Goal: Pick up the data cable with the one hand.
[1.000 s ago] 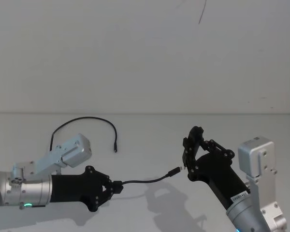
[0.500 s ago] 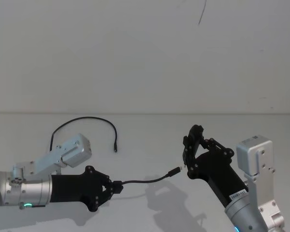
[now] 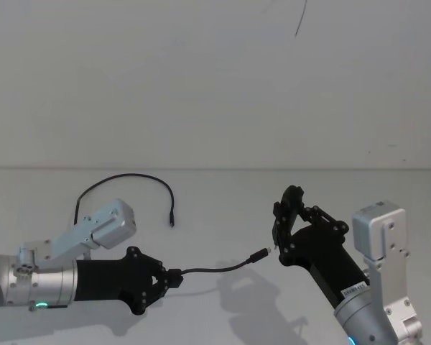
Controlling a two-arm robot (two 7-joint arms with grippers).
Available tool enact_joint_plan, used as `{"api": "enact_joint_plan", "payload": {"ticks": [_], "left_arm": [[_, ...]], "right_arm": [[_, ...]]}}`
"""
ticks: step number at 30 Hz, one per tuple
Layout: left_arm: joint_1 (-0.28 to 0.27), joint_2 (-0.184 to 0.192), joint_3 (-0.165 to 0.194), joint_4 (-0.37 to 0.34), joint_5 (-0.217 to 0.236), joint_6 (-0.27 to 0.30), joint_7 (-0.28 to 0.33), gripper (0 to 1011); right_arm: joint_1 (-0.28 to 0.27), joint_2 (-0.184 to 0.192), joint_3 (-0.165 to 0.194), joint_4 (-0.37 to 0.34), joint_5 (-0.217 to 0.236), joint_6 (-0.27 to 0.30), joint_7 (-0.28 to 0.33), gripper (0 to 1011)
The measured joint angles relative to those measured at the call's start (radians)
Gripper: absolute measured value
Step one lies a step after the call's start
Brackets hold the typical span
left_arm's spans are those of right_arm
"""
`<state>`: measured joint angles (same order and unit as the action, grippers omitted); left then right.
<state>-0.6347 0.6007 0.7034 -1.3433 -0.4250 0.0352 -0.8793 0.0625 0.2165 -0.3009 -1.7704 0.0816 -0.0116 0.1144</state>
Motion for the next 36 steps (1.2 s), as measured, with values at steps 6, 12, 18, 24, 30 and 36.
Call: {"api": "enact_joint_plan", "payload": {"ticks": [6,12,18,24,30,36], "left_arm": [[0.0,0.0,0.0,0.0,0.0,0.0,0.0,42],[0.0,0.0,0.0,0.0,0.0,0.0,0.0,42],[0.0,0.0,0.0,0.0,0.0,0.0,0.0,41],[0.0,0.0,0.0,0.0,0.0,0.0,0.0,41],[0.0,0.0,0.0,0.0,0.0,0.0,0.0,41],[0.0,0.0,0.0,0.0,0.0,0.0,0.0,41]], "right_arm": [[-0.002,-0.009,0.003,0.003,0.0,0.004,0.005,263],[-0.002,-0.017,0.005,0.007,0.002,0.007,0.014,263],[0.001,-0.021,0.006,0.01,0.002,0.008,0.023,263],[0.004,-0.024,0.007,0.012,0.0,0.011,0.031,263],[0.005,-0.026,0.009,0.012,-0.004,0.014,0.037,263],[0.005,-0.026,0.01,0.012,-0.007,0.015,0.04,263]]}}
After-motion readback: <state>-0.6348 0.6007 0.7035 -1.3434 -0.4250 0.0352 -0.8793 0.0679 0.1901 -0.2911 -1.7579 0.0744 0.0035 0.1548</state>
